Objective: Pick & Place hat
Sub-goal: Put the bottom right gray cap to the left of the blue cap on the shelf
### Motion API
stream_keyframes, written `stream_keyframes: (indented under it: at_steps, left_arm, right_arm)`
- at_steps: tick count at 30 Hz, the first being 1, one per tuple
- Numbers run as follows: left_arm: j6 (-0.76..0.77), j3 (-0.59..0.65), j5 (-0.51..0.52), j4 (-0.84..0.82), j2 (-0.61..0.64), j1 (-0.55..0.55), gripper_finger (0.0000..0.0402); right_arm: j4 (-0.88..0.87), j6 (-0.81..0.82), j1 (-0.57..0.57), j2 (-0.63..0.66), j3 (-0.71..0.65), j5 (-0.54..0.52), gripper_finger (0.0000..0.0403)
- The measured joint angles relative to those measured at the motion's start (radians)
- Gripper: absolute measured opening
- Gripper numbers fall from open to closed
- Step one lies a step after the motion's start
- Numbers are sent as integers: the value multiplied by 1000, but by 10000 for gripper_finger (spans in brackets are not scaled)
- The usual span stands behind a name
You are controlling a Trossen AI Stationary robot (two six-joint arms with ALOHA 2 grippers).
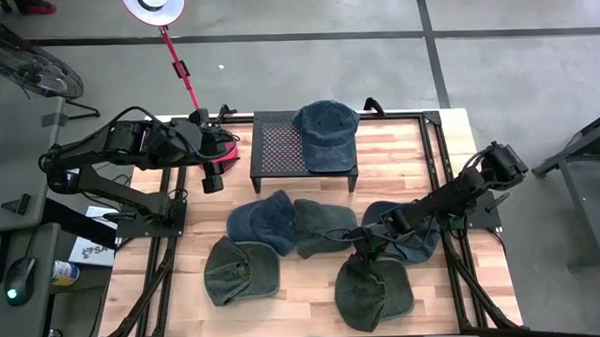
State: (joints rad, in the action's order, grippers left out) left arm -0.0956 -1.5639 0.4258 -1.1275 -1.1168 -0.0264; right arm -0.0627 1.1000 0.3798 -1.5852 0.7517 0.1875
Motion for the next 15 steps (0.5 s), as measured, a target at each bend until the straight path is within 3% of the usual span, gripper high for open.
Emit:
stream_keyframes:
  at_steps: [8,15]
  left_arm:
    - [0,0,0,1,0,0,204]
    - [-2,0,0,2,0,0,204]
  right_arm:
    - [0,-1,0,0,0,15,21]
    - [0,3,0,6,0,22,7]
